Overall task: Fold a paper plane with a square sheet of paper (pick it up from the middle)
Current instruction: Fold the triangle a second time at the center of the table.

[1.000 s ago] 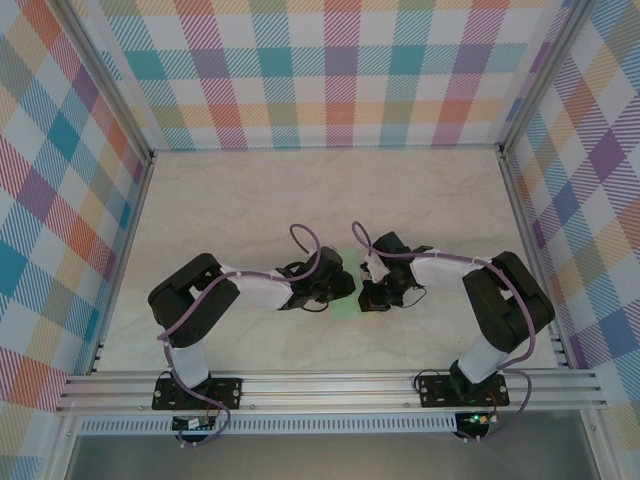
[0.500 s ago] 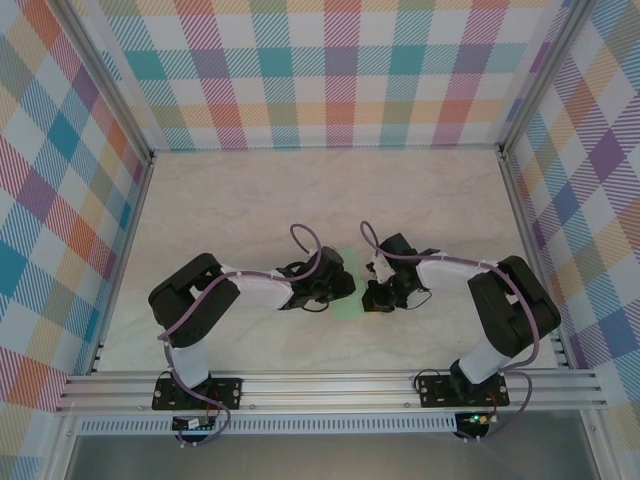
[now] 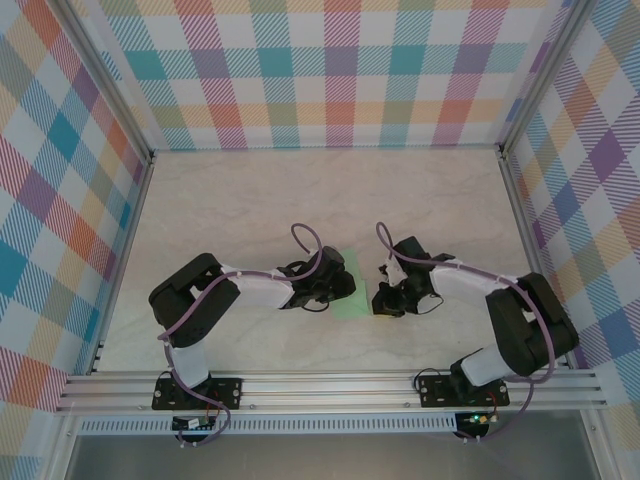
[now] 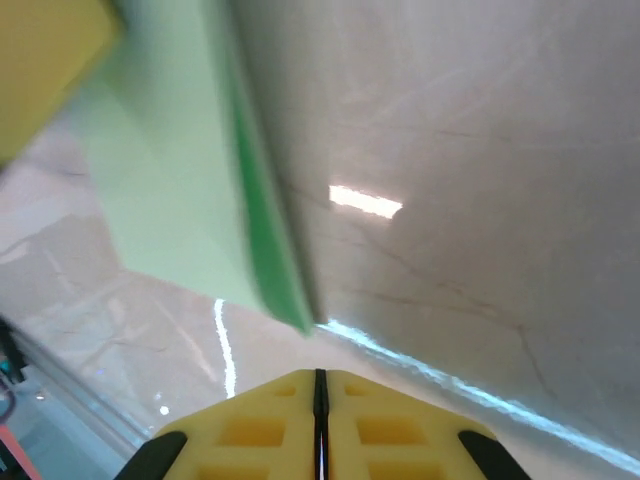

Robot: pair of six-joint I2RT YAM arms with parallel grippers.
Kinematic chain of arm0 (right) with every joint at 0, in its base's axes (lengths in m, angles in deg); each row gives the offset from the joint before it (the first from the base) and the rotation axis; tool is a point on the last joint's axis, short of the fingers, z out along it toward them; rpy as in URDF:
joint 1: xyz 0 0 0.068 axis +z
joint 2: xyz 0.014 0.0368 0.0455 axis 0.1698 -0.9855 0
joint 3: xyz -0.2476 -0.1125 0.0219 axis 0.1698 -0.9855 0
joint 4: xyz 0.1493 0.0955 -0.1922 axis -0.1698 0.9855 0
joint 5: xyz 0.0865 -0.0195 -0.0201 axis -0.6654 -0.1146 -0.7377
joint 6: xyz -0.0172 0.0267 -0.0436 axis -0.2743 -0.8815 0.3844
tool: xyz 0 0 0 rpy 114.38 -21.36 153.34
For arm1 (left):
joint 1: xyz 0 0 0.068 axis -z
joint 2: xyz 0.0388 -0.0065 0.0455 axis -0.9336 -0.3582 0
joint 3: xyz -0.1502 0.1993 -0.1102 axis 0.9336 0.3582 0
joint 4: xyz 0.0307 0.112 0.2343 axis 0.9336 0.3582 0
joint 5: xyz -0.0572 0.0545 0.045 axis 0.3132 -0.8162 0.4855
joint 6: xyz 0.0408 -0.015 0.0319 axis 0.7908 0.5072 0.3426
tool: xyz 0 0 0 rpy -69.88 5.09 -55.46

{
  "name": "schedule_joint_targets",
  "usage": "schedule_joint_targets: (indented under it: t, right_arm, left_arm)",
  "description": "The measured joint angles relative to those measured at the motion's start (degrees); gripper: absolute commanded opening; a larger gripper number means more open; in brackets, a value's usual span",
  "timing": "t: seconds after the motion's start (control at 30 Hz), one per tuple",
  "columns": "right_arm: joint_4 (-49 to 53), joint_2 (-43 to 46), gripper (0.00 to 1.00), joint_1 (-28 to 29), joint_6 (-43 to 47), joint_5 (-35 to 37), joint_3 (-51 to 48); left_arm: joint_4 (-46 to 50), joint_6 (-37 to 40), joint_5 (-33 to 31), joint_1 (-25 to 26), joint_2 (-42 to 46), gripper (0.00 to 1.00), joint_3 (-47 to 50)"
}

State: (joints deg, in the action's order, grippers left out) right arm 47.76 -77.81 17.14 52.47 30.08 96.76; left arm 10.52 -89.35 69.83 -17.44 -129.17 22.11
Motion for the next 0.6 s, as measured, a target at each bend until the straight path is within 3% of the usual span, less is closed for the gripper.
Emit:
schedule_joint_targets:
  t: [0.13, 0.6]
  right_arm:
    - [-1.4, 3.3, 0.11, 0.0, -0.8, -1.6, 0.7]
    - [-7.2, -12.5, 0.09, 0.0, -1.3, -5.8, 7.1]
  left_arm:
    - [0.1, 0.3, 0.0, 0.0, 0.0, 0.27, -0.1]
    - [2.1, 1.5, -0.7, 0.0, 0.0, 0.27, -1.7]
